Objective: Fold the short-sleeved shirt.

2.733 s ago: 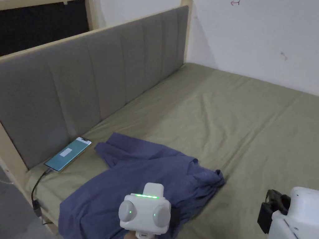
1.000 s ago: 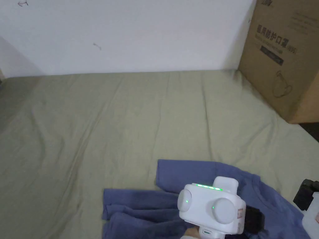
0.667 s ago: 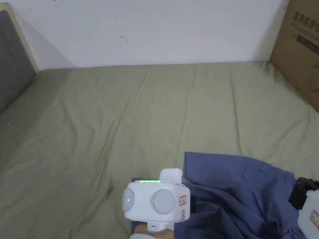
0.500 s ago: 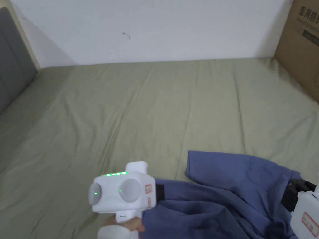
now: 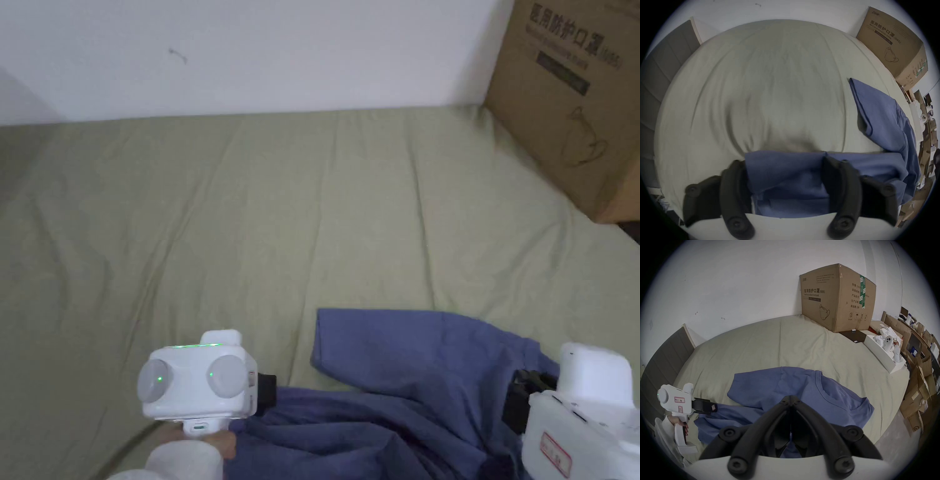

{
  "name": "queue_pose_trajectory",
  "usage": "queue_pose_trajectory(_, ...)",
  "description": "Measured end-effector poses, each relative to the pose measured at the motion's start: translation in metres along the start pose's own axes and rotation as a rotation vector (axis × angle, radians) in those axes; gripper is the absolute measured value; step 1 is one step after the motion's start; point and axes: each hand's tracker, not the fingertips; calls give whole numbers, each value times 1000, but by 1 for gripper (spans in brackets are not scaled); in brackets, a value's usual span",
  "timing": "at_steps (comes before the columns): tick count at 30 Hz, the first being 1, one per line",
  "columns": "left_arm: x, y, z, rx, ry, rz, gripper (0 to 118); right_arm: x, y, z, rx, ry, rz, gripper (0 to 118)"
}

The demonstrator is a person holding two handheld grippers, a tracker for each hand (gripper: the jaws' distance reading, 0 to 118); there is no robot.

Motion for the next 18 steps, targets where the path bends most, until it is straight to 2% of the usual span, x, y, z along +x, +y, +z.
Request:
queue_pose_trajectory(1, -3, 0, 4, 11, 1, -5, 34, 1, 7, -6, -12, 32, 18, 0)
queue_pose_trajectory(2, -7, 0, 13, 29, 12, -28, 4, 2, 16, -14, -9, 54, 28, 0)
queue_pose_trajectory(4, -15, -5, 26, 87, 25, -44, 5, 2, 41, -38, -34, 125, 87, 0)
queue_pose_trajectory(5, -20, -8, 32, 85, -50, -7, 5, 2, 55, -52, -60, 167, 109, 1)
queue_pose_trajectory(7, -26, -14, 46, 116, -45, -16, 5, 1, 80, -78, -105, 246, 137, 4)
queue_pose_trajectory(8, -28, -16, 53, 122, -53, -6, 5, -4, 93, -107, -170, 287, 159, 27)
queue_pose_trajectory(10, -29, -20, 64, 137, -78, 10, 5, -15, 105, -156, -346, 260, 250, 97)
queue_pose_trajectory(13, -30, -28, 78, 160, -85, 3, 5, -27, 103, -219, -458, 122, 320, 98)
queue_pose_trajectory(15, -30, -29, 83, 165, -89, 2, 5, -30, 92, -249, -555, 76, 370, 97)
queue_pose_trajectory(16, -31, -30, 85, 169, -93, 7, 5, -18, 86, -267, -616, 71, 354, 94)
queue_pose_trajectory(17, -32, -31, 86, 166, -96, 12, 5, -16, 85, -266, -595, 118, 286, 94)
queue_pose_trajectory(18, -31, -31, 86, 165, -97, 15, 5, -18, 93, -259, -587, 99, 268, 93)
